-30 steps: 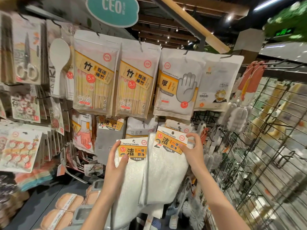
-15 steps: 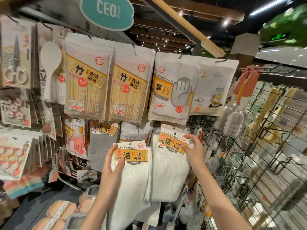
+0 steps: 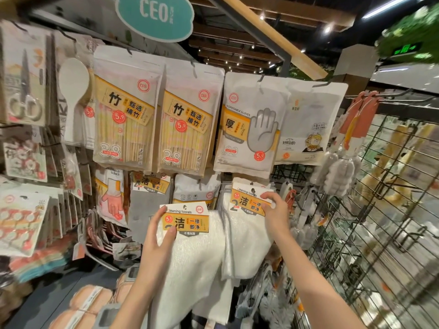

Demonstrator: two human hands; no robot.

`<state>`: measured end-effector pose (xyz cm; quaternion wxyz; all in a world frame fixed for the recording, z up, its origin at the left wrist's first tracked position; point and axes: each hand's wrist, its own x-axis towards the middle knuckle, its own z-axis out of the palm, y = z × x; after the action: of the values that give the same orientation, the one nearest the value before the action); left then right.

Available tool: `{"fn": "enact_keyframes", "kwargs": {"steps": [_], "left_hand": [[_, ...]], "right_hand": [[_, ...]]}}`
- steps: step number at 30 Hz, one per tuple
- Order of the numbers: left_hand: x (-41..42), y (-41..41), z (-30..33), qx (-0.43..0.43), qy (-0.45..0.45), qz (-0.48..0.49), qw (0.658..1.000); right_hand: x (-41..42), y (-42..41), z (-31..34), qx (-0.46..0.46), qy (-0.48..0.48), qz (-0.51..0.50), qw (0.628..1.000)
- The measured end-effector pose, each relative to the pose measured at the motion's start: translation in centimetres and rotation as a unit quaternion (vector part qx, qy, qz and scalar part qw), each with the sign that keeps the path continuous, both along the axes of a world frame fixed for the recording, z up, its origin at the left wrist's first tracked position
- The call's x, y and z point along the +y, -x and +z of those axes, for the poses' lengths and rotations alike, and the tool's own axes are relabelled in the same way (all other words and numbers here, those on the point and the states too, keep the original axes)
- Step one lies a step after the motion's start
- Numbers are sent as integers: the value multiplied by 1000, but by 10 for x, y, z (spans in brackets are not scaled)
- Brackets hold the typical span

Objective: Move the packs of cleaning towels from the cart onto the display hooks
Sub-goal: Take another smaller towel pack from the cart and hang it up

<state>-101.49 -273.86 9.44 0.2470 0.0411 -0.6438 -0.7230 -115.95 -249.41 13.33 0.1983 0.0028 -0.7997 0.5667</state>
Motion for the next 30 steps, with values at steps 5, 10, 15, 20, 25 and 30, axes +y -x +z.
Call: {"fn": "enact_keyframes", "kwargs": {"steps": [5,10,15,20,25,30], "left_hand": [[-9,-5,3,12,30,9,999],[-13,-9,4,15,43,14,999],[-11,-13,3,10,25,17,999],[-11,-18,2,2,-5,12,1000],[-10,-24,0,-10,-47,-5,999],[-8,-32,-1,3,-58,-21,998]], "right_hand": [[-6,6,5,12,-75,-36,997],[-7,7,3,0,-104,-3,995],[-8,5,1,-46,-116,10,992],[-5,-1,1,-77,-114,39,990],[-10,-22,3,-48,-104,39,993],[-32,-56,10,12,-89,109,990]]}}
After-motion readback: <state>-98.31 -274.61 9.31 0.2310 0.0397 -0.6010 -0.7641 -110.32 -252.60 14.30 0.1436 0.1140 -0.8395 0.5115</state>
